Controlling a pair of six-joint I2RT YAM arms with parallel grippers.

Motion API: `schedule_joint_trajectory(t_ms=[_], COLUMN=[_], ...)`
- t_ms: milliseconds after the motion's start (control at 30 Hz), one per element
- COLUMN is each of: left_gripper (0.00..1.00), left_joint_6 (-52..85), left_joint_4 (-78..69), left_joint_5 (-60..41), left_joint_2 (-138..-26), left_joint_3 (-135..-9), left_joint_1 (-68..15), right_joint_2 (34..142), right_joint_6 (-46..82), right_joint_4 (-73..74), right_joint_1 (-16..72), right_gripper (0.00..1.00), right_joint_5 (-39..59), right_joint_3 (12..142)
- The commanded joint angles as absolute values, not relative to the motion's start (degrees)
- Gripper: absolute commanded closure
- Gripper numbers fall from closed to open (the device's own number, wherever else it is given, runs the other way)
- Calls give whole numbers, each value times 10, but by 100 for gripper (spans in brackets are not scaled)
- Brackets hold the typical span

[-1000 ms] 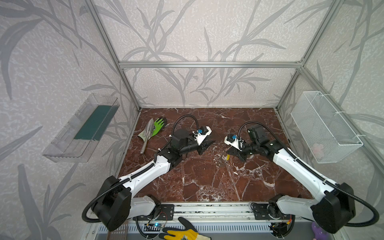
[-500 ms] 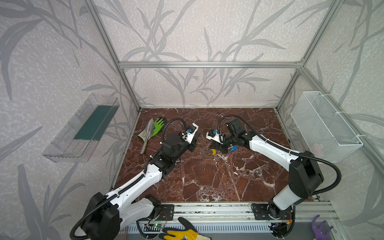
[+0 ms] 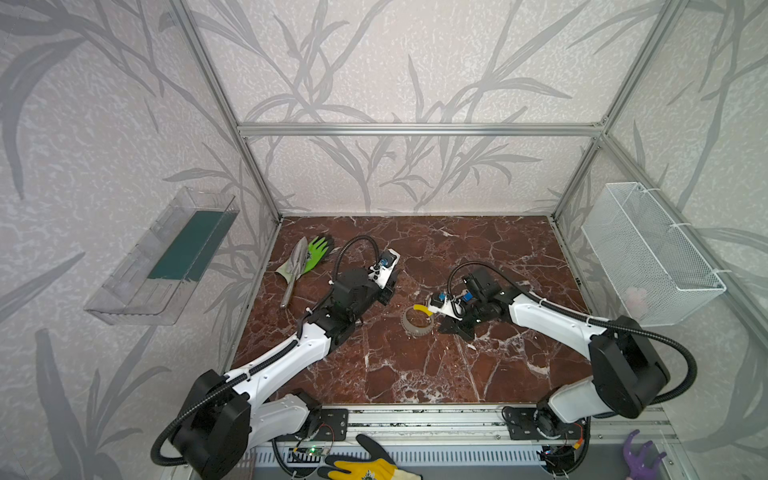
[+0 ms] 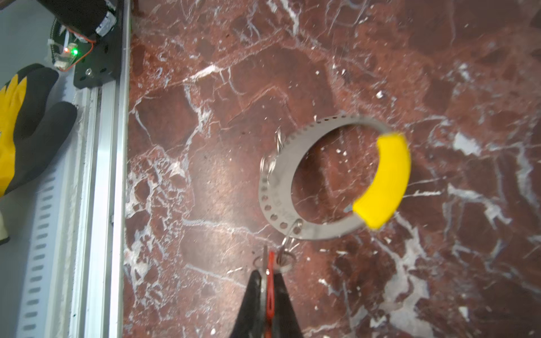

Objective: Put the keys on the keyring
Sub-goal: 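Lower the hoop onto the table with the right gripper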

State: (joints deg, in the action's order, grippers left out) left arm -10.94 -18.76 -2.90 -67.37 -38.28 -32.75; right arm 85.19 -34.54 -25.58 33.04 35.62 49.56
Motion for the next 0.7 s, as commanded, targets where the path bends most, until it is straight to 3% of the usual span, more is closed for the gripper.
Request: schedule_joint_trajectory(t_ms=[0, 400, 567, 667], left_gripper=[64, 63, 63, 62], left_joint_6=[-109, -114, -116, -117], left_joint_4=[-204, -153, -95, -75], left_joint_5=[-37, -52, -74, -99], left_joint_2=[-680, -672, -661, -660], left_joint_3=[-395, -388, -387, -377], left_joint_1=[-325, -325, -325, -326], right_joint_2=[840, 932, 926, 885], right_joint_6=[-360, -392, -385, -392], right_joint_4=[-304, -364, -348, -320], right_joint_1=[334, 322, 309, 298], right_gripper=[100, 92, 65, 56], right_joint_5=[339, 208, 194, 188], right_joint_3=[484, 507, 505, 488])
